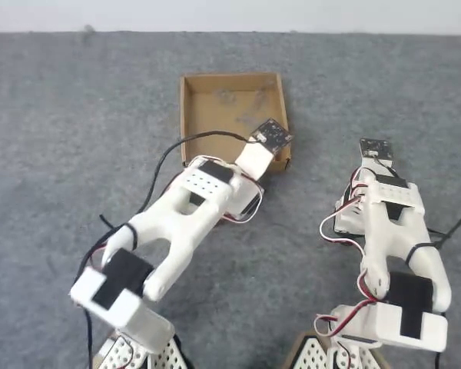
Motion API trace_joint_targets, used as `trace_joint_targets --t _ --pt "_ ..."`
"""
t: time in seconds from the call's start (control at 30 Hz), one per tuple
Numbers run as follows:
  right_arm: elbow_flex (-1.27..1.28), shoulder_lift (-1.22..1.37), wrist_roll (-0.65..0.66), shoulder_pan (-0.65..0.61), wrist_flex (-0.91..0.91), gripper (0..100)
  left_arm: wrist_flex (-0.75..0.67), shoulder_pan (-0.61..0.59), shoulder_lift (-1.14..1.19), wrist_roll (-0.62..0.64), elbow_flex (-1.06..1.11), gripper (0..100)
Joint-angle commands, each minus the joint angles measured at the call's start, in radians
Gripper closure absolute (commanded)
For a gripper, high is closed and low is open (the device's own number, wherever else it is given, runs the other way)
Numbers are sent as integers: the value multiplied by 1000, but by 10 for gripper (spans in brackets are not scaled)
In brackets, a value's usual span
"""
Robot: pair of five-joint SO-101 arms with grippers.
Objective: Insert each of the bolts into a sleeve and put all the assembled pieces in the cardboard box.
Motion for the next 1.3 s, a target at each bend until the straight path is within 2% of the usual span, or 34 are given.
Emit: trace_joint_targets --t 0.0,0.2,0.37,0.6,0.73,1.07,1.27 --pt "-49 -4 15 13 2 991 9 -17 20 -14 -91 889" --pt "-49 -4 17 15 4 991 15 -21 43 -14 -110 896" --pt "-49 -4 17 15 4 991 15 -18 44 -14 -110 992" --pt "-49 -4 17 16 2 991 17 -17 34 -8 -84 990" --pt "-49 -4 17 16 1 991 86 -17 17 -8 -99 990" --pt "-49 -4 17 16 -1 991 130 -32 -298 -5 73 990" --pt "-49 -4 17 16 -1 991 132 -124 -493 9 199 989"
